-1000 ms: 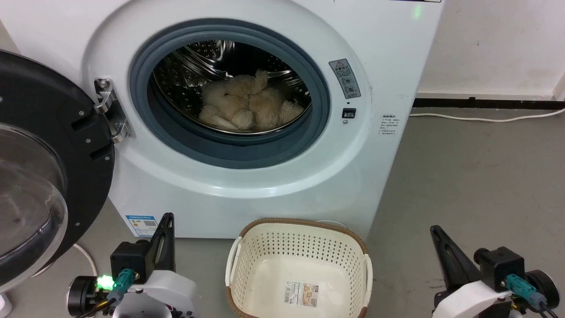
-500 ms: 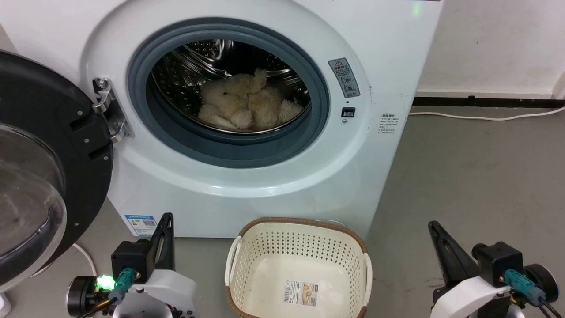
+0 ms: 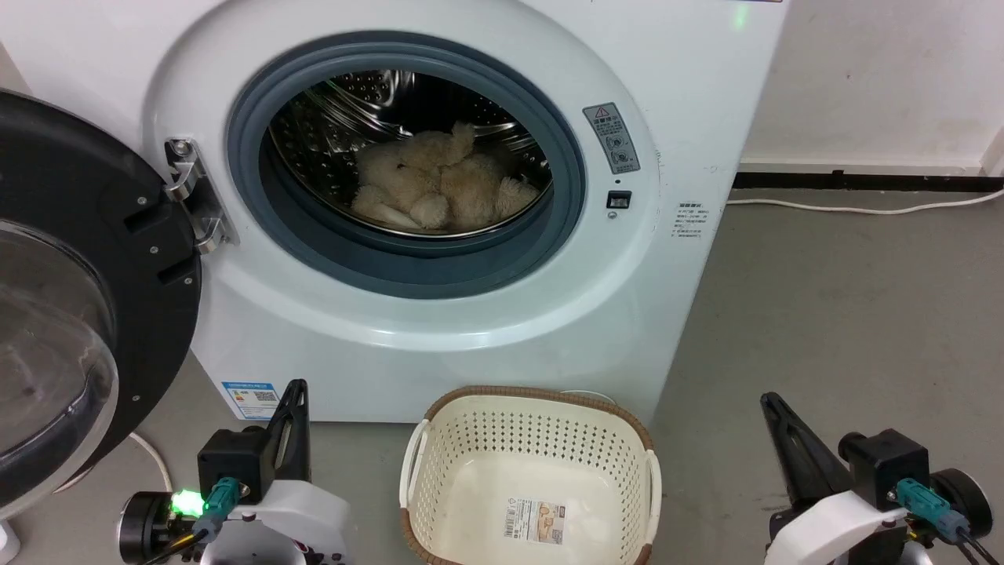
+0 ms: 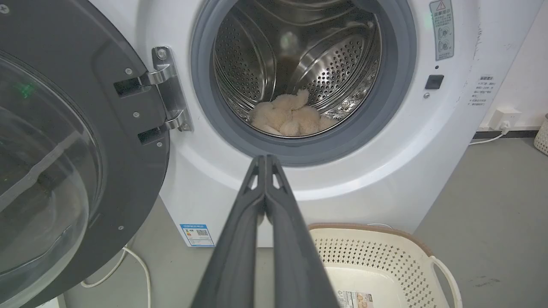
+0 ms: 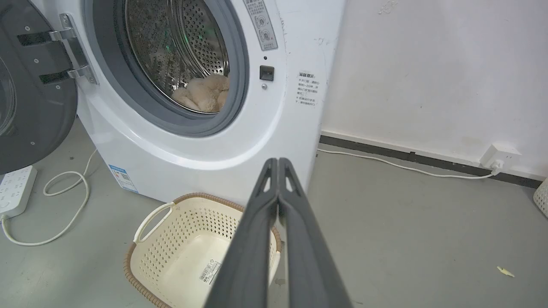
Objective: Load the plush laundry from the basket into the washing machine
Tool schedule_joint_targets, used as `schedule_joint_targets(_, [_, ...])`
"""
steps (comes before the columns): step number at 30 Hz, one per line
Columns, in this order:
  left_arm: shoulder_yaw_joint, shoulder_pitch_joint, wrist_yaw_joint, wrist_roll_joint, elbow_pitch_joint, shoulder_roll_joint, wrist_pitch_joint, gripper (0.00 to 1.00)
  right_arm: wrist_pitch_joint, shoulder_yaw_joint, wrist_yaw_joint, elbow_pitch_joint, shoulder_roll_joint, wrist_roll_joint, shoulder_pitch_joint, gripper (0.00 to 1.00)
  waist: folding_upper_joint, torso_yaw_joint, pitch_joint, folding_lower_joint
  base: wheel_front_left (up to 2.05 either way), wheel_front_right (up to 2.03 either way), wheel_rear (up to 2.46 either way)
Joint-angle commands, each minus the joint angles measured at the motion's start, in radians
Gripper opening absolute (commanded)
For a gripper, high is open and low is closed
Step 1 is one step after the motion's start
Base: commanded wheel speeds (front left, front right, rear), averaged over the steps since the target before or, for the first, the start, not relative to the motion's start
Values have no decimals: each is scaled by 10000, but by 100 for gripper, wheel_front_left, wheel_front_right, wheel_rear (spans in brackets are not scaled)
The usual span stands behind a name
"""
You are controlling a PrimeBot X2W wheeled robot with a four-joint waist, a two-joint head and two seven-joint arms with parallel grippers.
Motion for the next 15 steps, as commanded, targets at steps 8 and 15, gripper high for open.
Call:
schedule_joint_targets(8, [1, 153, -55, 16, -49, -1, 3, 0, 3, -5, -7, -43, -2, -76, -113, 0, 0, 0, 0, 1, 0, 0, 0])
schedule_joint_targets(15, [1, 153, -55, 16, -49, -1, 3, 0, 3, -5, -7, -43, -2, -76, -113, 0, 0, 0, 0, 1, 0, 0, 0])
